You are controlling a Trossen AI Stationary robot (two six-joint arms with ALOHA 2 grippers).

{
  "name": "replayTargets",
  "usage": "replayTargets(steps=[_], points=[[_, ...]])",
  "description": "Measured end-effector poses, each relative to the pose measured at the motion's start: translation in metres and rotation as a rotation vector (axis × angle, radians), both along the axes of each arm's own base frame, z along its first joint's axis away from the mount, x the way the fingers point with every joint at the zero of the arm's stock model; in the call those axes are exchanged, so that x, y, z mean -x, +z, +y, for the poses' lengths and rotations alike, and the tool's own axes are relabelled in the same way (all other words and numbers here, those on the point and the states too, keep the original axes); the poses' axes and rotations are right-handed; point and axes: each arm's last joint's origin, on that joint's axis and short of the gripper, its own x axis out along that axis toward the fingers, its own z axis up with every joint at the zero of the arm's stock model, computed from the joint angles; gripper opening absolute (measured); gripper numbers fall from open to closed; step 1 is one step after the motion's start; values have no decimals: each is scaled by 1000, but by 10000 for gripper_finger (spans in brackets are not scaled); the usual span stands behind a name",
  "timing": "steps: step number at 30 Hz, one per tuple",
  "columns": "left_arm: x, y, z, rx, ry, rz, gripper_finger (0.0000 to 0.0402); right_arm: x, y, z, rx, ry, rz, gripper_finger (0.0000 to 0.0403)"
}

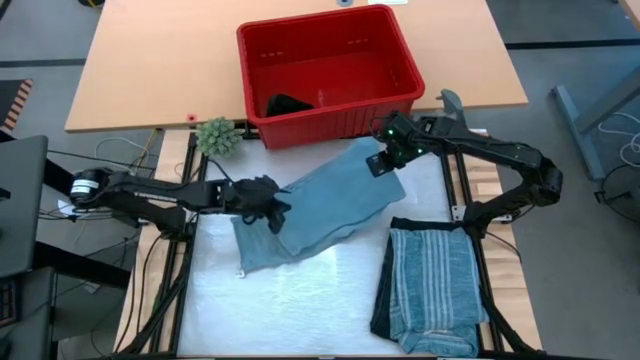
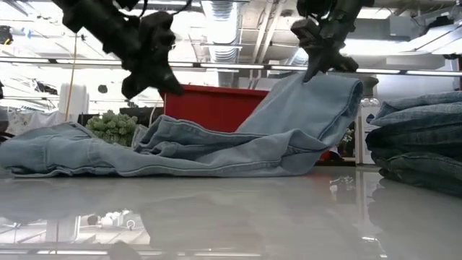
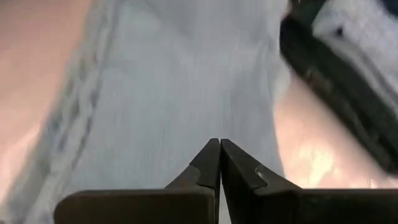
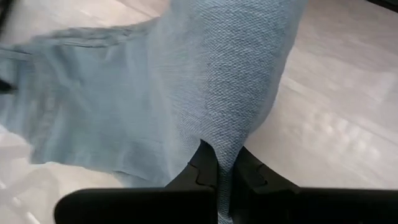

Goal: Fold Laundry from Bin
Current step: Fold the light blue denim pants

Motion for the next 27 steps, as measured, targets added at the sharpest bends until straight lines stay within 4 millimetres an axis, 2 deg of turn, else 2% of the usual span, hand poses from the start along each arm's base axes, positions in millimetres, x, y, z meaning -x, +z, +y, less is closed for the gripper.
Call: replayTargets(steps=[2,6,9,12,16,20,24,27], points=[[-2,3,2,-32,20,-26,0,5,-2,-2,-8,-18,41,32],[-13,-9,5,-41,24,-12,0,10,-4,-5,-2,-57,92,32],[-20,-21,5,-18,-8,24,0,6,-2,-5,-2,-59,38,32],[-20,-24,4,37,-44,43,0,-3,2,1,-22,-30,-40,32],[-5,-19,-6,134,-86,114,0,-10,12,10,-14,2,-91,32],[21,-10,-19,74,-42,215,0,-11,20,12,2,-8,-111,32],[41,-22,-27,-6,-4,371,0,-12,26,12,9,-8,-132,32],[41,-34,-32,-20,-26,379,0,-13,28,13,11,-12,-137,32]])
